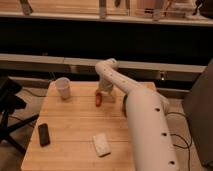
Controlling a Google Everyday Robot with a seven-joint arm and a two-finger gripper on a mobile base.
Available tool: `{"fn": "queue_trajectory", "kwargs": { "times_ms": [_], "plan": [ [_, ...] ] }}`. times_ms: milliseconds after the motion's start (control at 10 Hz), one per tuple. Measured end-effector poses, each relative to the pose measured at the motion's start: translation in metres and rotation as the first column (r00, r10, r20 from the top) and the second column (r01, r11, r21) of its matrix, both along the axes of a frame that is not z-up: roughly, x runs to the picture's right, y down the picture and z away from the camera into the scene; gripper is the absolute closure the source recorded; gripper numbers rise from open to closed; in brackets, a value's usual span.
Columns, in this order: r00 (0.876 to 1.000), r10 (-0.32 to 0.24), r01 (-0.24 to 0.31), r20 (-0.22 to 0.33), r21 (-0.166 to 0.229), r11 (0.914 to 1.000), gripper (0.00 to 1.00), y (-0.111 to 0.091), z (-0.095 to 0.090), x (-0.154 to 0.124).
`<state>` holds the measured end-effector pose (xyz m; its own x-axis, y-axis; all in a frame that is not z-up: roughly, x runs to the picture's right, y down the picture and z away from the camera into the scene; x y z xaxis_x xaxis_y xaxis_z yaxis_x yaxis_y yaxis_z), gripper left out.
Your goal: Drag the pepper across the table
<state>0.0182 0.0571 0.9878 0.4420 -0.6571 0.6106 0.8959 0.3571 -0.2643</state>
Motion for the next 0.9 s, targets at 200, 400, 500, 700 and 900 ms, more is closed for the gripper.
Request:
{"fn": "queue_trajectory", "kwargs": {
  "times_ms": [200,400,500,700,900],
  "plan": [
    [1.000,-0.003,0.003,0.000,-0.001,1.0000,0.20,0.0004,0.0004,0.0016],
    [1.000,-0.006,0.006,0.001,-0.003,1.0000,0.20,0.0006,0.0006,0.0029],
    [1.000,-0.008,0.008,0.002,-0.004,1.0000,0.20,0.0019,0.0010,0.0038],
    [1.000,-0.010,0.010,0.002,-0.005,0.9999,0.20,0.0018,0.0010,0.0054],
    [1.000,-0.012,0.012,0.003,-0.007,0.9999,0.26,0.0026,0.0012,0.0071]
  ]
}}
